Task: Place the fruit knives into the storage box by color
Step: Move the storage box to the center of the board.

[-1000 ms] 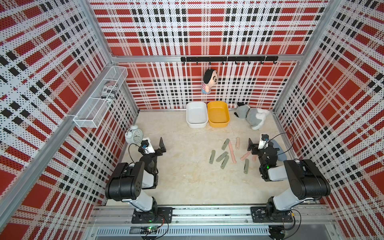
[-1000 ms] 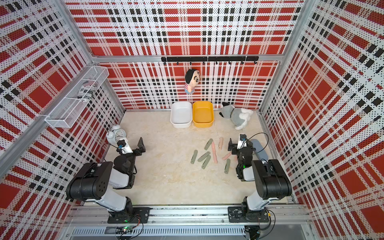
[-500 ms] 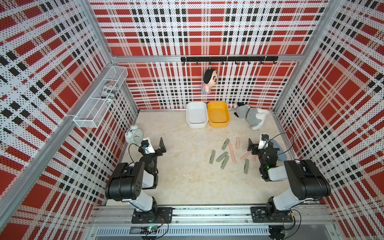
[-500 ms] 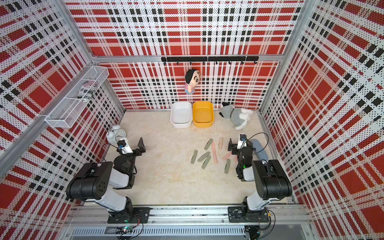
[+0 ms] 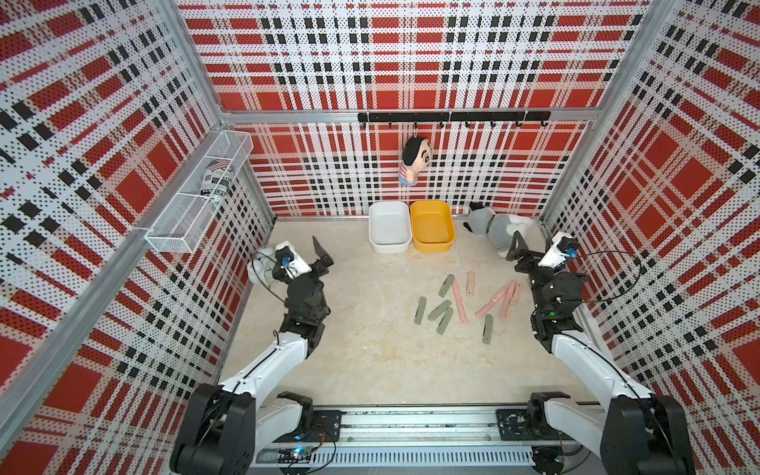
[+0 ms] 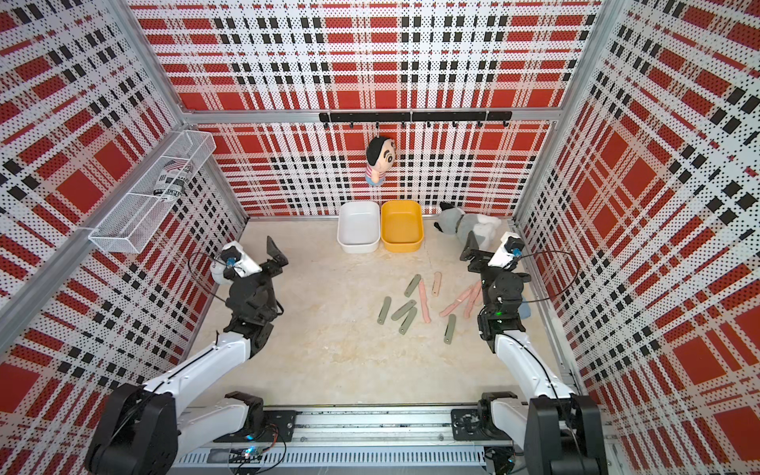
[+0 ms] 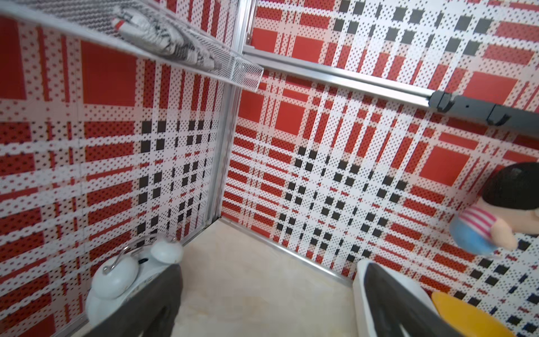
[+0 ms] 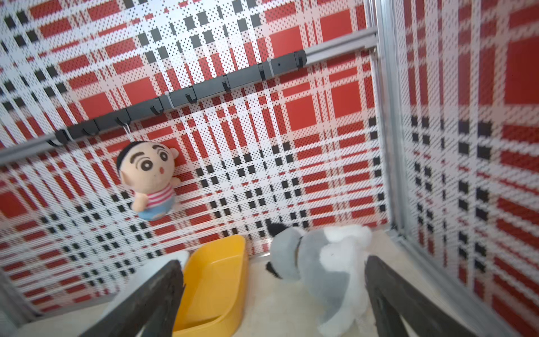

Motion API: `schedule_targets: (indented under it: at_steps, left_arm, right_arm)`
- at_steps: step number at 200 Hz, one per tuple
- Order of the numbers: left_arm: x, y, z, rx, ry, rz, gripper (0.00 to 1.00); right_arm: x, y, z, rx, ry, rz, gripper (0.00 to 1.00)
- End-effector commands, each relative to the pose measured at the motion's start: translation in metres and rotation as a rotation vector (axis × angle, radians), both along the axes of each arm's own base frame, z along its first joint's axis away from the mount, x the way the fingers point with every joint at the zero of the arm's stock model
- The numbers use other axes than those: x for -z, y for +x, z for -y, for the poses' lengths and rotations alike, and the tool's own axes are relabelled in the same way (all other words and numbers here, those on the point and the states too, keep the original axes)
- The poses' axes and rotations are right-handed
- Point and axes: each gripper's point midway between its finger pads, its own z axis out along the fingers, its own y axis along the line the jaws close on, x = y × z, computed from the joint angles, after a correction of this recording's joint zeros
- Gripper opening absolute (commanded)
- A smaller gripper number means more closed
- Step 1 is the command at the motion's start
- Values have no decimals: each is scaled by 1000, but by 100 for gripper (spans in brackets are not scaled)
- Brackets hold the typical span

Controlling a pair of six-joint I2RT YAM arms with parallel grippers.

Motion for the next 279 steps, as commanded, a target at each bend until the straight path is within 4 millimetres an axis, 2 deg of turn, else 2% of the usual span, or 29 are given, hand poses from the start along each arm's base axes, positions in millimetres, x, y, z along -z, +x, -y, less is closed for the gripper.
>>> schedule_targets:
  at_steps: [1, 15, 28, 47, 54, 56, 61, 79, 89, 101, 124, 132, 134, 138, 150, 182, 225, 250, 279]
  left_arm:
    - [34, 23, 7, 22, -20, -316, 98]
    - [29, 31, 0, -51, -85, -353, 98]
    - [20, 31, -10, -132, -116, -359, 98]
    - [6, 15, -26, -238, -166, -321, 98]
    - [-1, 11, -23, -192, -182, -282, 98]
    - [-2, 11, -31, -196, -186, -269, 98]
    - [-10, 10, -31, -142, -204, -227, 98]
    - [-9, 9, -35, -20, -280, -185, 98]
    - [-7, 18, -28, 57, -265, -230, 98]
    - [-4, 31, -9, 118, -218, -302, 98]
    - [-3, 54, 40, 224, -125, -387, 98]
    - [0, 65, 51, 250, -106, -417, 98]
    - [3, 68, 52, 253, -102, -429, 99]
    - [3, 72, 72, 298, -93, -439, 99]
    - [10, 88, 93, 350, -54, -485, 99]
    - [39, 131, 126, 407, 8, -599, 95]
    - [84, 188, 148, 495, -17, -694, 90]
    - [116, 211, 156, 520, -29, -752, 88]
    - [154, 229, 156, 523, -44, -818, 86]
  right_arm:
    - [27, -1, -20, -172, 234, -113, 100]
    - [21, 0, -29, -225, 207, -118, 100]
    - [23, 5, -33, -234, 182, -181, 100]
    - [24, 9, -38, -241, 148, -224, 100]
    - [24, 9, -38, -234, 141, -234, 100]
    - [24, 9, -39, -232, 139, -236, 100]
    - [24, 10, -39, -230, 135, -241, 100]
    - [22, 13, -43, -228, 107, -260, 100]
    - [23, 18, -47, -229, 86, -292, 100]
    - [24, 25, -55, -243, 43, -329, 100]
    - [21, 40, -74, -277, -11, -392, 100]
    - [22, 45, -80, -290, -24, -421, 100]
    - [21, 46, -82, -293, -28, -424, 100]
    - [21, 49, -84, -299, -33, -439, 100]
    - [21, 56, -92, -325, -45, -474, 100]
    - [23, 67, -106, -382, -67, -539, 100]
    - [36, 68, -115, -419, -68, -577, 100]
    - [46, 66, -120, -438, -82, -604, 100]
    - [52, 65, -124, -445, -99, -616, 100]
